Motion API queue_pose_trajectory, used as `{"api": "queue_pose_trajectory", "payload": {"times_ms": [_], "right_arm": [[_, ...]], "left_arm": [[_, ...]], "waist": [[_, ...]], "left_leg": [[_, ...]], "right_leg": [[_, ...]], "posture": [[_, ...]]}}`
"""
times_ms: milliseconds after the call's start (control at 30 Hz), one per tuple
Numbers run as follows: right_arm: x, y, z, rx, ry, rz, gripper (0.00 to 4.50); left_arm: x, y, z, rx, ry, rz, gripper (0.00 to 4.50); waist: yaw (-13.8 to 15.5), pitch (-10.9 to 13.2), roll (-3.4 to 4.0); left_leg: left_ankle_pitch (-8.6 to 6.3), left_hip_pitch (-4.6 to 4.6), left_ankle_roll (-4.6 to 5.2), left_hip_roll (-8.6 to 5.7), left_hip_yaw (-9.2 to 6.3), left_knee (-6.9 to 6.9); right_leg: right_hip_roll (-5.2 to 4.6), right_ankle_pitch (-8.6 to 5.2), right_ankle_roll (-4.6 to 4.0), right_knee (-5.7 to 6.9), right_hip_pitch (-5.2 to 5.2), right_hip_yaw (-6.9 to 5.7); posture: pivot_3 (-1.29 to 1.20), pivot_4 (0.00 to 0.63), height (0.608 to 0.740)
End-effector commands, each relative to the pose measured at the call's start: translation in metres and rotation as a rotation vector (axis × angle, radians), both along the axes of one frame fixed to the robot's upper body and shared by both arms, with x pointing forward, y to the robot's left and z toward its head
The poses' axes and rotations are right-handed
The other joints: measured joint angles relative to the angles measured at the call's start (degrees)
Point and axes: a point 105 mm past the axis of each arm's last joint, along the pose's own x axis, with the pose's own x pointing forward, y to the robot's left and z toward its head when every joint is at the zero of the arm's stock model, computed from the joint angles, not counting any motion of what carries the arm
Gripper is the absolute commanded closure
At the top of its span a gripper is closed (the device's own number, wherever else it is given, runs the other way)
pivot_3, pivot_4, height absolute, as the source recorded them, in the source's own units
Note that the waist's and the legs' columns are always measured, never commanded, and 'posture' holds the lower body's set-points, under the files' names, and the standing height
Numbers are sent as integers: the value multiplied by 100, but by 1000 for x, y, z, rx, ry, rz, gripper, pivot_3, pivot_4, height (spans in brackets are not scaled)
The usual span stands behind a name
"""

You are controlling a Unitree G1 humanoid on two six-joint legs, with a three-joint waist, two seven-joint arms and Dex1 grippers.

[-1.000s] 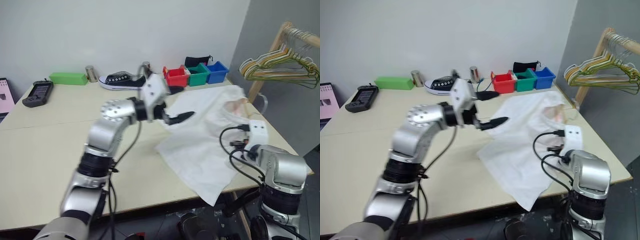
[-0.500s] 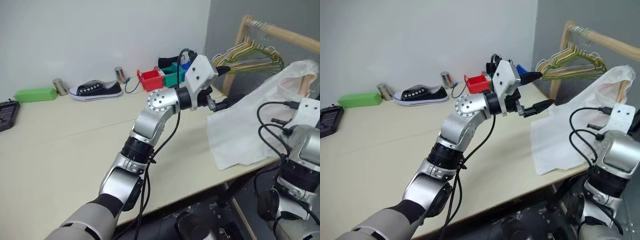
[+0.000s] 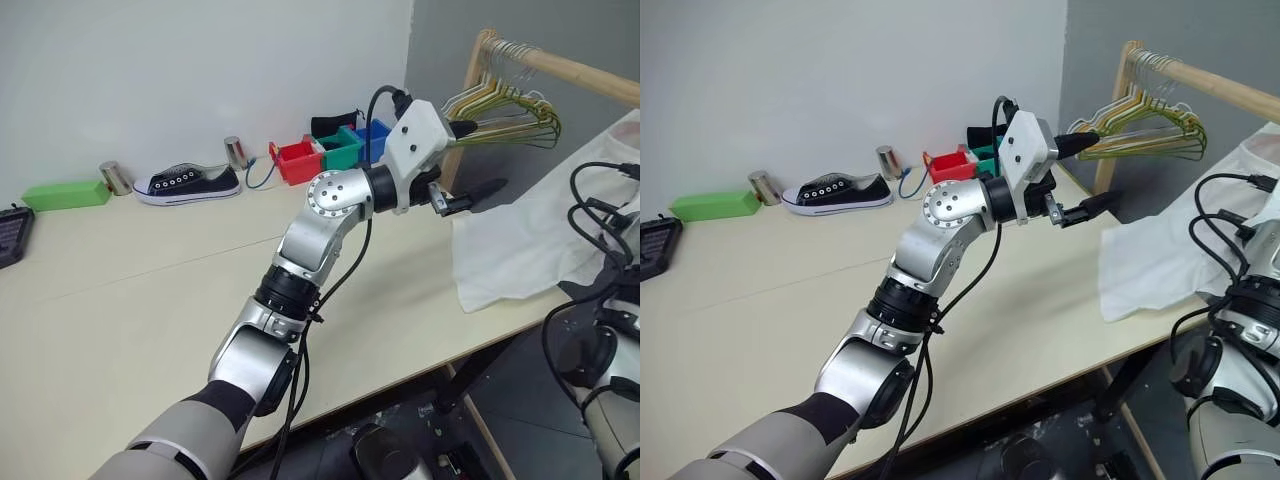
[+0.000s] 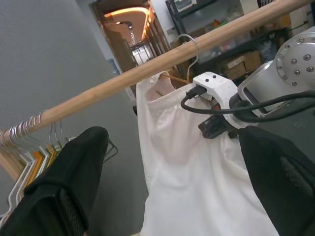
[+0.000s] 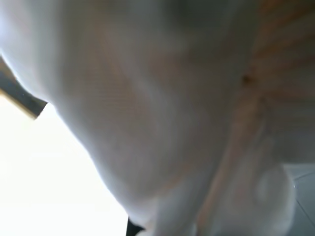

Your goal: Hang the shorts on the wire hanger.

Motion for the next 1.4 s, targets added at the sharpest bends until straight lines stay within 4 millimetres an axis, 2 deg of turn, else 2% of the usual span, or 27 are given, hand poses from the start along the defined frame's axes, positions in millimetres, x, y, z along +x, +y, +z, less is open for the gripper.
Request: {"api": "queue_pose_trajectory", "payload": {"times_ms": [33, 333, 400, 500, 633, 800, 867, 1000, 1167, 1267, 1400], "right_arm": [[4, -5, 22, 40, -88, -15, 4500], [5, -7, 5, 129, -56, -26, 4500], [4, -9, 5, 117, -56, -30, 3964], [5, -11, 9, 78, -63, -27, 3444], [5, -12, 14, 5, -57, -26, 2434], [-2, -6, 27, -199, -40, -30, 1289], [-8, 2, 32, -245, -44, -31, 811], [-25, 32, 46, -318, -61, -23, 9], [-38, 79, 61, -344, -94, 40, 9], [-40, 94, 70, -377, -132, 61, 9], [-36, 117, 96, -451, -207, 110, 9]], "left_arm": [[-8, -3, 10, -11, -49, -9, 16], [-7, -3, 8, -8, -44, 0, 16], [-6, -3, 8, -7, -43, 4, 0], [-5, -2, 9, -10, -43, 9, 0], [-4, -1, 9, -12, -45, 16, 0], [-4, 4, 8, -4, -46, 25, 0], [-3, 5, 7, 1, -46, 28, 0], [-1, 11, 6, 11, -46, 34, 0], [1, 18, 2, 16, -23, 43, 0], [2, 25, -7, 34, -7, 55, 0], [10, 47, -7, 26, 7, 130, 0]], "waist": [[1, 1, -1], [10, 1, -2], [13, 1, -2], [12, 1, -2], [12, 2, -3], [18, 2, -2], [19, 2, -3], [21, 1, -2], [15, 4, -6], [12, 3, -5], [-5, 5, -4]], "left_leg": [[0, 7, 0, 0, -1, 0], [0, 11, 0, 0, -3, 0], [-1, 12, 0, 0, -5, 0], [-1, 13, 0, -1, -5, 0], [-1, 14, 0, -3, -6, 0], [-1, 16, 0, -3, -8, -1], [-1, 17, 0, -3, -8, -2], [-1, 19, -1, -2, -12, -6], [-2, 17, -1, 1, -16, -10], [-2, 17, -2, 2, -17, -11], [-2, 15, -1, 4, -19, -14]], "right_leg": [[0, -2, -2, -2, 8, -1], [0, -8, -6, -9, 20, -4], [0, -8, -5, -17, 27, -4], [0, -11, -9, -29, 35, -3], [-2, -11, -7, -29, 36, -3], [-1, -13, -10, -31, 39, -4], [-1, -13, -8, -31, 39, -4], [-1, -13, -7, -31, 39, -6], [-1, -28, -33, -30, 36, -8], [-1, -29, -35, -31, 36, -8], [-1, -30, -36, -31, 33, -10]], "posture": [[-407, 0, 740], [-405, 0, 740], [-404, 0, 740], [-400, 0, 740], [-394, 0, 740], [-391, 1, 740], [-391, 2, 740], [-407, 10, 740], [-431, 18, 740], [-435, 20, 740], [-427, 22, 740]]}}
